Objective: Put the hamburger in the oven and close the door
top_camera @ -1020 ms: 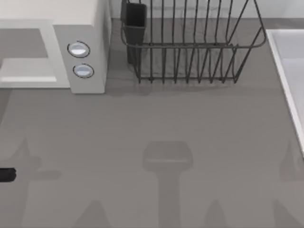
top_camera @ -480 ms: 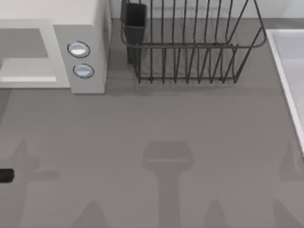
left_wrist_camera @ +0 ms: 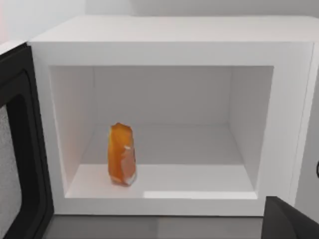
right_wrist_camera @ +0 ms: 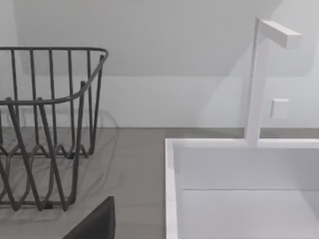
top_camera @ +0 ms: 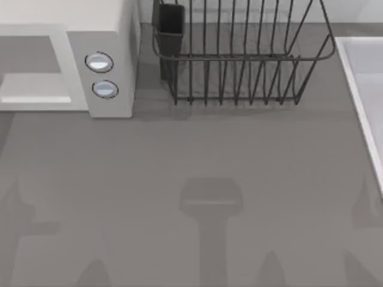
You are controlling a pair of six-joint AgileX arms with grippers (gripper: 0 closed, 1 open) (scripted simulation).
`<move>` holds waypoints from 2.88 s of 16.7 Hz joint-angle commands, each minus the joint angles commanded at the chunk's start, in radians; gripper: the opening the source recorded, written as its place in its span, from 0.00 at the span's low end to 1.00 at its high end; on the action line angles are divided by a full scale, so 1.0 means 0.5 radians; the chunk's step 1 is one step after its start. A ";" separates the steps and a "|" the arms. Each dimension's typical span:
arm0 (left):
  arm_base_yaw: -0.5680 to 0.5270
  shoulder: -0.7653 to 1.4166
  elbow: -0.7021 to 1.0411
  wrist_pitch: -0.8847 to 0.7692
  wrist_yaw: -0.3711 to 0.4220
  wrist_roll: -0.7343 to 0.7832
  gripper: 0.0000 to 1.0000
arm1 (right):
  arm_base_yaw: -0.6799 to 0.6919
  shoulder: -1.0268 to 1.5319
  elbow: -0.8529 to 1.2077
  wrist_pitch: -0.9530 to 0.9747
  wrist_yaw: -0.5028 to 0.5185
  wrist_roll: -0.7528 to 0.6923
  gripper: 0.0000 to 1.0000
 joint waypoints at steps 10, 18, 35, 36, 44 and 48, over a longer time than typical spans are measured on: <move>0.204 -0.018 0.008 -0.012 0.199 0.000 0.00 | 0.000 0.000 0.000 0.000 0.000 0.000 1.00; 0.634 0.538 0.041 0.502 0.627 0.006 0.00 | 0.000 0.000 0.000 0.000 0.000 0.000 1.00; 0.184 0.047 0.047 0.006 0.178 0.001 0.00 | 0.000 0.000 0.000 0.000 0.000 0.000 1.00; 0.184 0.047 0.047 0.006 0.178 0.001 0.00 | 0.000 0.000 0.000 0.000 0.000 0.000 1.00; 0.222 0.433 0.448 -0.071 0.248 0.359 0.00 | 0.000 0.000 0.000 0.000 0.000 0.000 1.00; 0.378 1.060 1.088 -0.265 0.319 0.851 0.00 | 0.000 0.000 0.000 0.000 0.000 0.000 1.00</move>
